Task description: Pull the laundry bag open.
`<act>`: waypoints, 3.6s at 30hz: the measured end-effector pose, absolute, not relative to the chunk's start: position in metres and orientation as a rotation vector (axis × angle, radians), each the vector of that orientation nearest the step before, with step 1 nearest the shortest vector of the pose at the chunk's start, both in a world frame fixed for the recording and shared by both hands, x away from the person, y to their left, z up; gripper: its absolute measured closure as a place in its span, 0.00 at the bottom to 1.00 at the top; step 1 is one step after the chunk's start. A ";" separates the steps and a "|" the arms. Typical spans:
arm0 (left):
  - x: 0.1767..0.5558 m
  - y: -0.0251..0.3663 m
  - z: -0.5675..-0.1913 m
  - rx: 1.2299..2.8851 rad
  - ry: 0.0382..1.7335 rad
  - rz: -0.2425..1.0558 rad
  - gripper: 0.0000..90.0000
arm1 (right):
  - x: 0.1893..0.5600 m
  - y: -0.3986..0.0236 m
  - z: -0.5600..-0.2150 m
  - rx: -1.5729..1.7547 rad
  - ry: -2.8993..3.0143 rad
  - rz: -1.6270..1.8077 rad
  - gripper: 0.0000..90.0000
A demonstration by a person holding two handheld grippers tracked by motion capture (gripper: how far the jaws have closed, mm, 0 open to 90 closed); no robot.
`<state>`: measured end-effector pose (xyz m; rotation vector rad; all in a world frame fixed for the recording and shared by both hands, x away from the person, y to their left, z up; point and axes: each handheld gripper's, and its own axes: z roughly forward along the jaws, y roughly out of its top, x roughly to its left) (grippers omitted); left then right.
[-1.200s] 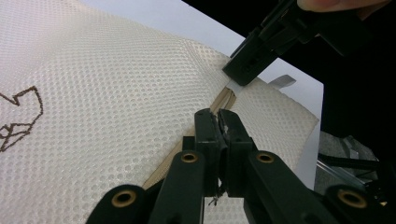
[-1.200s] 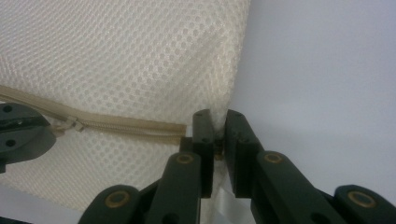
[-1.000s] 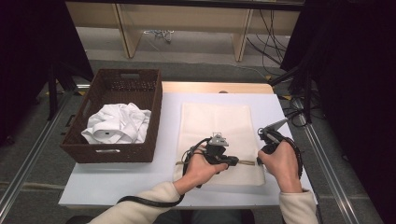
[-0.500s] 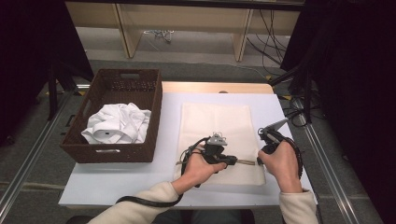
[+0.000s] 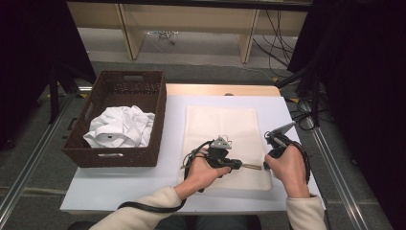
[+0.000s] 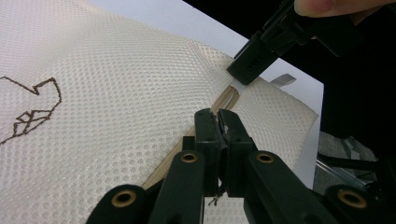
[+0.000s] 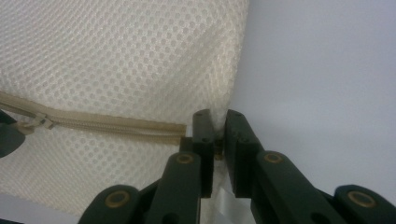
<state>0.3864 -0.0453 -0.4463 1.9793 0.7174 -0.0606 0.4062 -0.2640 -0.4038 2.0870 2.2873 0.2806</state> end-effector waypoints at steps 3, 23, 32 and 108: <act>0.386 -0.045 -0.446 1.975 0.723 -0.052 0.96 | 0.406 -0.264 -0.404 2.055 2.304 0.283 0.94; 0.386 -0.038 -0.445 1.979 0.722 -0.053 0.96 | 0.406 -0.265 -0.404 2.086 2.288 0.302 0.94; 0.387 -0.035 -0.445 1.973 0.734 -0.057 0.96 | 0.407 -0.265 -0.405 2.084 2.291 0.278 0.94; 0.386 0.000 -0.448 1.962 0.791 -0.034 0.96 | 0.408 -0.264 -0.408 2.098 2.281 0.250 0.94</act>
